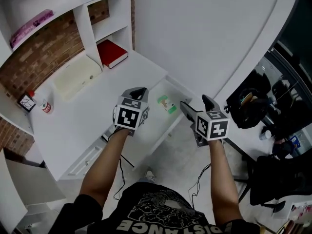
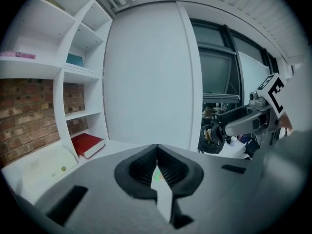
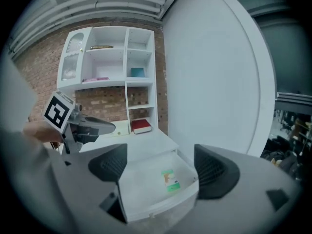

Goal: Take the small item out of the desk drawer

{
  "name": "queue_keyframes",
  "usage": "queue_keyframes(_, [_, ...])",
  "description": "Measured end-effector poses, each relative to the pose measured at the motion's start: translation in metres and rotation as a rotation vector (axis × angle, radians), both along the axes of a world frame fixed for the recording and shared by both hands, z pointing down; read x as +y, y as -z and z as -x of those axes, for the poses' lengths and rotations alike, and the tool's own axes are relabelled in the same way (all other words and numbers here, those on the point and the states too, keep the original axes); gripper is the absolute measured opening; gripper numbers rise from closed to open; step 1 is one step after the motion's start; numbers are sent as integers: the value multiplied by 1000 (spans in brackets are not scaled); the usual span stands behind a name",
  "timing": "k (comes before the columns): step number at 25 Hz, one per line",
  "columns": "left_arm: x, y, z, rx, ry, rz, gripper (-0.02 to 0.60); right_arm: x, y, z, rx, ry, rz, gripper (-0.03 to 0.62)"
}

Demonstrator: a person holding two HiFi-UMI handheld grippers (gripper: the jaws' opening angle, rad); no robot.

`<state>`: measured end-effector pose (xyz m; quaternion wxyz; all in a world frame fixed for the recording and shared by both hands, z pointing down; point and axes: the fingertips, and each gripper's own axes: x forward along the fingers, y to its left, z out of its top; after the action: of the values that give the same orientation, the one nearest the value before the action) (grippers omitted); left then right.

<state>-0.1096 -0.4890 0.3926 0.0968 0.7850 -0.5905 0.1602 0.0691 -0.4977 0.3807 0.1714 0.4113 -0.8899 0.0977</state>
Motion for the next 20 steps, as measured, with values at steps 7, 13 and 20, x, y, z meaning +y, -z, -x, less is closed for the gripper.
queue_keyframes(7, [-24, -9, 29, 41, 42, 4, 6, -31, -16, 29, 43, 47, 47, 430])
queue_keyframes(13, [-37, -29, 44, 58, 66, 20, 6, -42, -47, 50, 74, 97, 107, 433])
queue_keyframes(20, [-45, -55, 44, 73, 84, 37, 6, -57, -91, 68, 145, 185, 173, 439])
